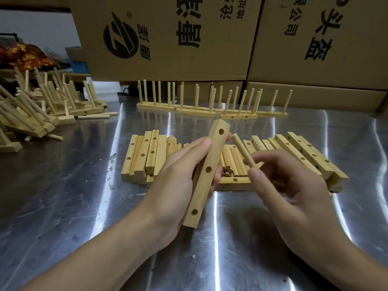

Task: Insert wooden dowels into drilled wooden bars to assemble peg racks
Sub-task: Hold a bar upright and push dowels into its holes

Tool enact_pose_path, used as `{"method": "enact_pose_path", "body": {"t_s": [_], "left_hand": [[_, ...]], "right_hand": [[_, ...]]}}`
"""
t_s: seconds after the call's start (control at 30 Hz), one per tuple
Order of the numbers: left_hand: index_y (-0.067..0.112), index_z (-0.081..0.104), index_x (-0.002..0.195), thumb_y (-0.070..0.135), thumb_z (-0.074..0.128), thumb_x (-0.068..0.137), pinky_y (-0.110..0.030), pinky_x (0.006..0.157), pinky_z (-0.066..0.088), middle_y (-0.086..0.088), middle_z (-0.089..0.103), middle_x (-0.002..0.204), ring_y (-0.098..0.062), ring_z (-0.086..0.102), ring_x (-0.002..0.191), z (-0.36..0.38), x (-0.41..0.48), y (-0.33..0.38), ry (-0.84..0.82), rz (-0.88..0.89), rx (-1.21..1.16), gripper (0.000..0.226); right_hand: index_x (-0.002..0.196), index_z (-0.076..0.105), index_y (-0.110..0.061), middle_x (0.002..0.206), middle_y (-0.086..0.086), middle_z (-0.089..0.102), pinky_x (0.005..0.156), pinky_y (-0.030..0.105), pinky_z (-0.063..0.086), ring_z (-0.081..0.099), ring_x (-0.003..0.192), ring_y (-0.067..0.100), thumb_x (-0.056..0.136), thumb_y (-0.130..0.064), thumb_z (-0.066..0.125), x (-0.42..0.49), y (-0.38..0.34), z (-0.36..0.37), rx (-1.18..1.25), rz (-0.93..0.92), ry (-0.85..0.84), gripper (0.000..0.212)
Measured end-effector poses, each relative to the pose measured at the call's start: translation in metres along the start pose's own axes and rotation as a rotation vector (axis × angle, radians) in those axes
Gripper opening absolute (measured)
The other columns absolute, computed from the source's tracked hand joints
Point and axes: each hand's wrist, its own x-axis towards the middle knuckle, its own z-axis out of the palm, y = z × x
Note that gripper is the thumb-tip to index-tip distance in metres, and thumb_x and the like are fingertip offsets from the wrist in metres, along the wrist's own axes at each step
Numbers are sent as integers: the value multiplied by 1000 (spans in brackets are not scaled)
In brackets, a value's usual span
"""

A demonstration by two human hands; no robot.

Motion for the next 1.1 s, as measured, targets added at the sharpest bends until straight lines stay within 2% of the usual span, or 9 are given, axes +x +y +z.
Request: {"method": "enact_pose_path", "body": {"t_s": [0.1,0.27,0.47,0.6,0.8,0.87,0.93,1.0,1.1], "left_hand": [[45,73,126,43,46,111,-25,60,50,-2,58,79,-12,55,68,-1,-2,-1,-39,7,-16,32],[46,70,132,43,53,108,-27,45,45,-5,59,84,-14,56,60,0,-3,-2,-69,2,-26,29],[50,70,132,38,58,103,-27,41,43,-3,73,90,-19,56,57,0,-3,1,-1,76,127,33],[45,69,137,37,59,102,-28,43,46,0,72,90,-21,58,58,1,-5,4,22,133,232,38],[45,68,138,38,62,100,-29,42,50,0,72,92,-21,60,55,5,-9,2,28,165,272,39],[45,68,138,39,61,101,-28,41,49,-2,71,92,-20,59,53,8,-9,0,37,174,266,39],[46,67,139,39,61,101,-26,39,46,-2,71,92,-18,57,51,11,-11,-4,42,190,264,39],[46,66,140,39,61,102,-23,39,44,0,71,89,-13,54,48,13,-13,-6,52,215,289,39],[43,65,143,36,60,103,-18,42,42,7,71,86,-10,52,47,13,-12,-6,65,236,337,40]], "right_hand": [[106,65,-35,72,3,52,53,31,39,49,62,19,101,-40,56,0,-2,-2,-33,-25,22,11],[103,64,-31,70,6,51,49,31,36,46,57,18,105,-31,55,0,-3,-3,-71,-31,27,9],[103,65,-27,69,-10,54,52,17,31,49,58,13,104,-32,54,3,-4,-8,-204,-32,55,13],[103,66,-30,69,-19,55,53,19,36,55,64,7,102,-49,57,8,-11,-11,-365,-72,97,21],[97,75,-17,76,-23,60,57,17,40,56,66,1,103,-38,63,11,-14,-15,-430,-174,136,25],[92,75,-18,65,-25,53,56,11,34,53,61,-1,103,-37,64,9,-18,-15,-380,-140,128,25],[82,72,-23,54,-11,46,52,11,29,46,53,6,103,-40,60,8,-21,-13,-314,-74,119,29],[75,70,-19,51,-7,37,49,14,25,33,47,9,103,-47,58,5,-21,-9,-130,71,88,42],[80,73,-13,56,2,24,49,20,26,24,52,14,94,-63,60,5,-20,-8,176,357,7,53]]}}
